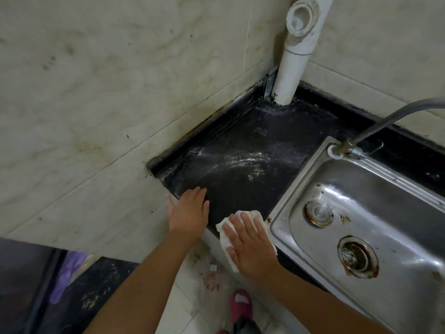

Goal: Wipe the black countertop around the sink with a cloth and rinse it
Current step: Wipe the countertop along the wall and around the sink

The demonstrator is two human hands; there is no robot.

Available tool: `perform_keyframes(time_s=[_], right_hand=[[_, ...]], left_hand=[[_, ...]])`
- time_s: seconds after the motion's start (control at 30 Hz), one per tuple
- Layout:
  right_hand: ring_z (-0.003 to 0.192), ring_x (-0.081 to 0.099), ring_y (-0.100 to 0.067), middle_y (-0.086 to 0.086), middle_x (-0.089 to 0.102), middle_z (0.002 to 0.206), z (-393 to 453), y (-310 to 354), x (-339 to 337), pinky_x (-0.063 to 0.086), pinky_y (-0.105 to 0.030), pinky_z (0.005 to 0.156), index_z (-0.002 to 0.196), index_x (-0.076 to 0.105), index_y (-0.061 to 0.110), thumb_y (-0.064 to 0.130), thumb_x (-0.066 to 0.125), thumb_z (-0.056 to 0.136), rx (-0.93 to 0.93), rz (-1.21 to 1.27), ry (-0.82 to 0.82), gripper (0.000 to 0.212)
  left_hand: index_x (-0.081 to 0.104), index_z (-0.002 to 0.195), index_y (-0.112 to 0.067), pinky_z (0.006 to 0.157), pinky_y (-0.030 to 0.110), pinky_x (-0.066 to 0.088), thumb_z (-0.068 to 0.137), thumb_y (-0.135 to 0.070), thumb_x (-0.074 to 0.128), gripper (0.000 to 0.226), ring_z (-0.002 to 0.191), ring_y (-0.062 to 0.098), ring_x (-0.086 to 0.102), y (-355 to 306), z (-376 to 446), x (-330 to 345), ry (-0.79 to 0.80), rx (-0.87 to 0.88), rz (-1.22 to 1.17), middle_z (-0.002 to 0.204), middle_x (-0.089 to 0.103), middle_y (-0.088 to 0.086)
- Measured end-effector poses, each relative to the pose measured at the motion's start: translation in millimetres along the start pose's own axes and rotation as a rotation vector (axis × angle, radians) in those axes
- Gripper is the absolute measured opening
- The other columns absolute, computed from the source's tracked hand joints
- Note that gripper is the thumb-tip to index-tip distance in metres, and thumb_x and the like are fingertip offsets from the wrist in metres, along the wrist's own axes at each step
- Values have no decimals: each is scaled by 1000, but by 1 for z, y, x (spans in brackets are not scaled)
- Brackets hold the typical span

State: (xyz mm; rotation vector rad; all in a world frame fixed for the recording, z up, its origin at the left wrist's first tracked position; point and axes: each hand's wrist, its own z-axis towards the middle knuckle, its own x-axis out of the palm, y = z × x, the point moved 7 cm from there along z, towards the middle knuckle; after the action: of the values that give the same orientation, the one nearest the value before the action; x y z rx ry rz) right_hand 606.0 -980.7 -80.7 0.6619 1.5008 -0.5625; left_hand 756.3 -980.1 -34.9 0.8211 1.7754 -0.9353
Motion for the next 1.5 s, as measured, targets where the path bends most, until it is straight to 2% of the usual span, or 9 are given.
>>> perform_keyframes(time_s=[0.1,0.43,0.6,0.7,0.83,1.07,1.17,1.27,1.5], right_hand=[[126,34,-29,-9,45,135,21,10,-4,-1,-42,113,128,43,16,38,2,98,3,57,5,55],[120,36,-25,-4,62,123,117,12,-5,4,-41,107,113,67,21,39,25,79,-8,70,99,57],[144,-1,-24,-2,3,157,143,-9,-16,-26,-41,99,149,9,22,42,-1,89,98,2,79,64],[129,36,-29,-9,50,136,119,2,-13,-3,-42,110,128,54,18,38,23,88,241,157,98,55],[132,25,-29,-5,36,138,53,18,2,1,-44,112,146,20,21,37,-1,97,282,154,77,56],[122,37,-28,-9,60,126,68,-34,8,1,-45,111,126,44,18,39,-1,98,569,197,196,57],[134,30,-37,-13,41,144,105,-79,-14,-1,-47,108,138,42,17,39,-4,97,674,91,114,65],[143,-12,-28,-2,-10,157,133,-123,-12,-12,-50,111,148,-2,25,39,7,100,708,139,170,52],[141,-18,-28,-2,-14,156,159,-139,-17,-14,-50,111,148,-5,23,39,10,100,696,138,256,53]], left_hand=[[18,145,-24,114,42,-1,100,-31,19,45,142,11,6,21,3,-1,-18,-73,6,154,13,-5],[18,145,-18,114,35,9,100,-29,23,47,143,15,7,43,17,-9,-80,-99,62,155,12,0],[13,146,-21,115,33,5,100,-32,17,47,143,16,1,29,45,-6,-61,8,121,155,8,-1],[13,146,-19,115,32,1,99,-32,8,49,143,15,-1,22,62,-5,-73,70,150,156,6,0],[12,146,-18,114,34,-3,87,-44,-9,68,143,16,-4,13,77,-1,-63,179,146,156,4,0],[11,146,-23,106,34,-15,61,-61,-38,105,139,11,-13,6,87,12,-48,311,75,155,2,-2],[5,146,-27,110,36,-13,56,-61,-44,108,128,4,-23,7,90,12,-38,297,106,155,-2,-5],[27,143,-21,112,40,-1,81,-54,-12,81,137,12,1,7,94,16,-54,322,136,152,20,1],[59,121,-11,98,43,16,94,-35,23,51,119,31,52,8,96,19,-249,419,172,127,57,12]])
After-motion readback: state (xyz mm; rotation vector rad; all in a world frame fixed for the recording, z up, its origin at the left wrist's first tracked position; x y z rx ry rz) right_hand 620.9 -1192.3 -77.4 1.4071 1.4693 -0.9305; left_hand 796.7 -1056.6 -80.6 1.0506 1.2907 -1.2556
